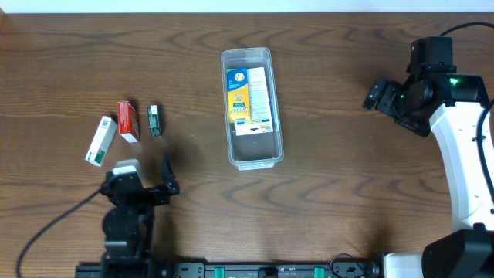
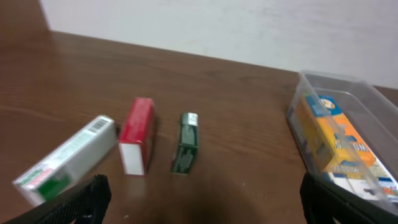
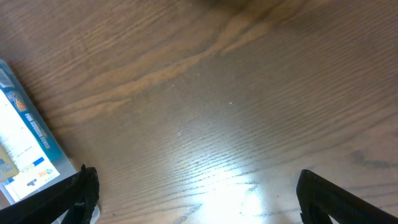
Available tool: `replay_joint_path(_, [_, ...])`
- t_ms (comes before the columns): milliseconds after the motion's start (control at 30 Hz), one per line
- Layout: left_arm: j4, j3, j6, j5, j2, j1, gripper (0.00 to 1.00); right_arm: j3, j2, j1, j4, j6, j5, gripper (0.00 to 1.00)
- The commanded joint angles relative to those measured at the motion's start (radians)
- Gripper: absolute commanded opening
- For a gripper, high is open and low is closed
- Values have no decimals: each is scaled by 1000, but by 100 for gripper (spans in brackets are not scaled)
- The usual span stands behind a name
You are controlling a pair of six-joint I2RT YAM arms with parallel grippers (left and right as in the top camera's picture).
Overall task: Pack container
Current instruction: 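Move left gripper toward the white-green box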
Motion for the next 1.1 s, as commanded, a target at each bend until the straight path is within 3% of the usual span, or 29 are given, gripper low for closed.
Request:
replay_joint_path(0, [-80,170,-50,-102,119,-1,98,3,-8,-6,0,7,-4,99])
replay_joint_path(300, [-334,636,-48,-121,625,35,98,3,-8,-6,0,7,-4,99])
replay_joint_path(500, [-425,847,-25,-121,815,101,98,3,-8,-6,0,7,-4,99])
replay_joint_path(600, [-428,863,46,-121,835,113,98,3,-8,-6,0,7,-4,99])
replay_joint_path(867, [-449,862,56,-113,838,116,98,3,-8,-6,0,7,-4,99])
replay_joint_path(1067, [-506,862,-85,-165,908,222,98,3,-8,-6,0,7,-4,99])
